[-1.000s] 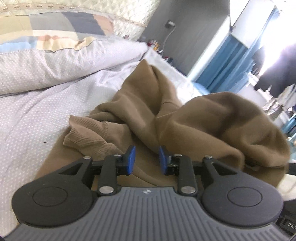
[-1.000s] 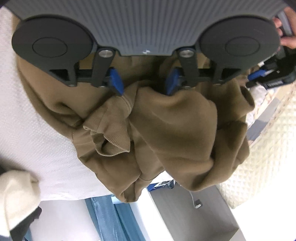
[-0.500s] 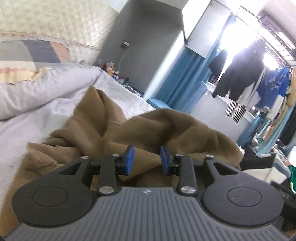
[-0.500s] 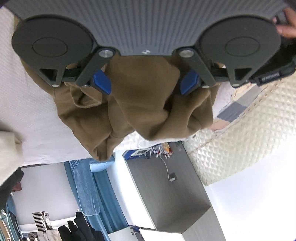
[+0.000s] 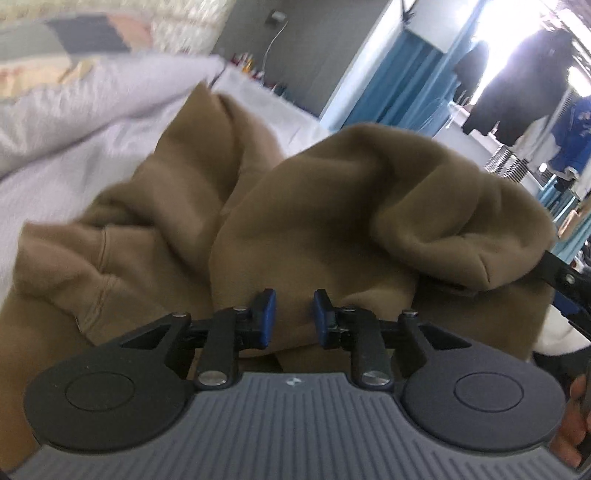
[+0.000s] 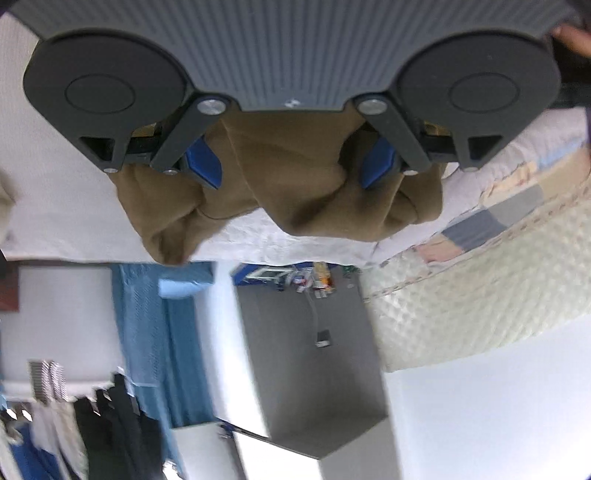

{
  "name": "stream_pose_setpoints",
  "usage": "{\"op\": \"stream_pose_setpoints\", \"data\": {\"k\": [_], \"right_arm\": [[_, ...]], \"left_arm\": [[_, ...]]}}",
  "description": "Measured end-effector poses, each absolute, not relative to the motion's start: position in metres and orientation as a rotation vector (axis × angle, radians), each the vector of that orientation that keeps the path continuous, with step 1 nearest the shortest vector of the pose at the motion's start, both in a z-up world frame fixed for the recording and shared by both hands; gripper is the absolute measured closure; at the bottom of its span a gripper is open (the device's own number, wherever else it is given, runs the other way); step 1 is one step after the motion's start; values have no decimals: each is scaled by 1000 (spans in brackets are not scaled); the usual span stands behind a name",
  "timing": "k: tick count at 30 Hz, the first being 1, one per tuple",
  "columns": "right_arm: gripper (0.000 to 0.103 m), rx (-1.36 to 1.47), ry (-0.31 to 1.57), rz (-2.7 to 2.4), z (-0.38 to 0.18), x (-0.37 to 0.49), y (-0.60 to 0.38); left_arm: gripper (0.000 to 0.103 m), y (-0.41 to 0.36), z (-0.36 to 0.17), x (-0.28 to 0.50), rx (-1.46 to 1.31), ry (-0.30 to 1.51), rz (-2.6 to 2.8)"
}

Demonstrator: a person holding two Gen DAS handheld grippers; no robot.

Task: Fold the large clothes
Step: 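Hold the folded hoodie with the right gripper while the left gripper regrasps the fabric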

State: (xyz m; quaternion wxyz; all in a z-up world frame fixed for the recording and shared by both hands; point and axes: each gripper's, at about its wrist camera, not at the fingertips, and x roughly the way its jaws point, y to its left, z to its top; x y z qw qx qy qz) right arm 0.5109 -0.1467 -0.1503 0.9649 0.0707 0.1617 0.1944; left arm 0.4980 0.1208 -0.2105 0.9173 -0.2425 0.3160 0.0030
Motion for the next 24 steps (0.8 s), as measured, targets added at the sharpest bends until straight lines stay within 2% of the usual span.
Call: {"op": "stream_pose_setpoints", "data": {"k": [1,2,3,6,8,10,14,17,19,20,23,24], "right_arm": [[20,130,322,411,-151,509,-144],[28,119,317,423,-152,507,-141],[31,107,314,430,-152,505,-138],[54,63,302,453,-150,497,-131],[75,18,293,444,-150,486,-126],[83,-6,288,449,-149,475,-121],[89,-39,286,454,-141,451,-119],[91,-40,300,460,-135,433,-124],[91,-85,309,465,-135,420,-123],[91,-120,319,463,-136,414,-120],[91,-171,387,451,-145,409,-111],[91,-194,404,448,-150,408,-107]], "left_arm": [[77,123,-213,499,-504,654,8],[77,124,-214,500,-504,656,12],[77,124,-214,501,-500,658,14],[77,127,-215,502,-504,655,15],[77,131,-216,501,-517,654,20],[77,135,-213,496,-541,641,33],[77,155,-204,473,-671,574,18],[76,169,-194,453,-770,503,-40],[67,173,-187,444,-815,463,-94],[56,174,-185,441,-835,453,-132],[49,168,-181,438,-847,440,-202],[43,164,-180,438,-833,446,-209]]}}
